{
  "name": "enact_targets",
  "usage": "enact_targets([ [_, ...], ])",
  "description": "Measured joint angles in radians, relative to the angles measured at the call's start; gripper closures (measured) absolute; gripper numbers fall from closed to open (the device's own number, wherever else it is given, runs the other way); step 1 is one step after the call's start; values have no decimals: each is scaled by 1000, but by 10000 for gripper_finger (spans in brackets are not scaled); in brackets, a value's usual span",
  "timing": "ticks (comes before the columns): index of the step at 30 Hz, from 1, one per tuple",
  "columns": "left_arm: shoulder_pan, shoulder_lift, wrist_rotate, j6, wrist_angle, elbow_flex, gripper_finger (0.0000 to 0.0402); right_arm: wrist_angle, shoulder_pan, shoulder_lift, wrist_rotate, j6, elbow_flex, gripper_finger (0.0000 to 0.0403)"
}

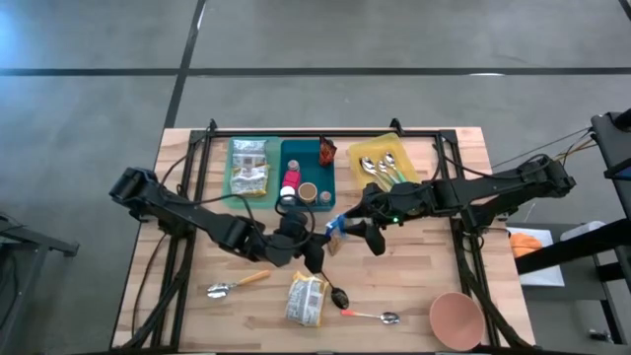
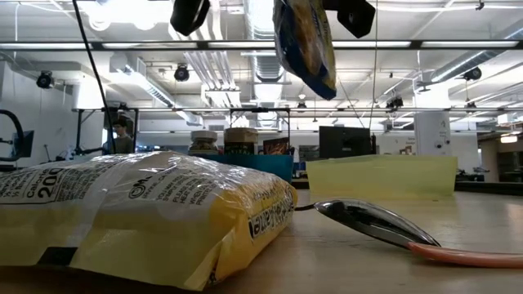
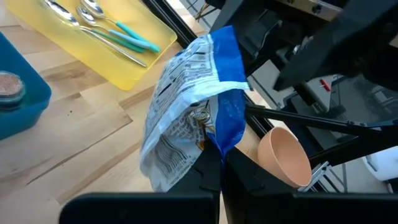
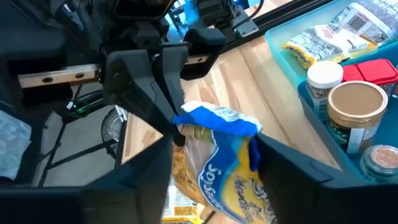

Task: Pick & Place Food Item
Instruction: Put the blue noodle pack into the green bin

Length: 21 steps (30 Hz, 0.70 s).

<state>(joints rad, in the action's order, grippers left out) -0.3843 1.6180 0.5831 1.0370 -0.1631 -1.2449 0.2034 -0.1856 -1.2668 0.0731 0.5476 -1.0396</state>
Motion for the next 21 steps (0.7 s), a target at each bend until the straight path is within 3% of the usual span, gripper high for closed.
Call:
enact_targets([
  [4,0,-31,1,4,-52,0,401,0,0,4,2,7,0,131],
  [8,0,-82,24,12,-135,0,401,1,0,4,5,22,0,100],
  [15,0,-184,53,113,-352,0,401,49,0,6,-1,-2,0,92],
  [21,2,-262,67,236,-615,0,401,133,-13,6,-74,-61,0,92],
])
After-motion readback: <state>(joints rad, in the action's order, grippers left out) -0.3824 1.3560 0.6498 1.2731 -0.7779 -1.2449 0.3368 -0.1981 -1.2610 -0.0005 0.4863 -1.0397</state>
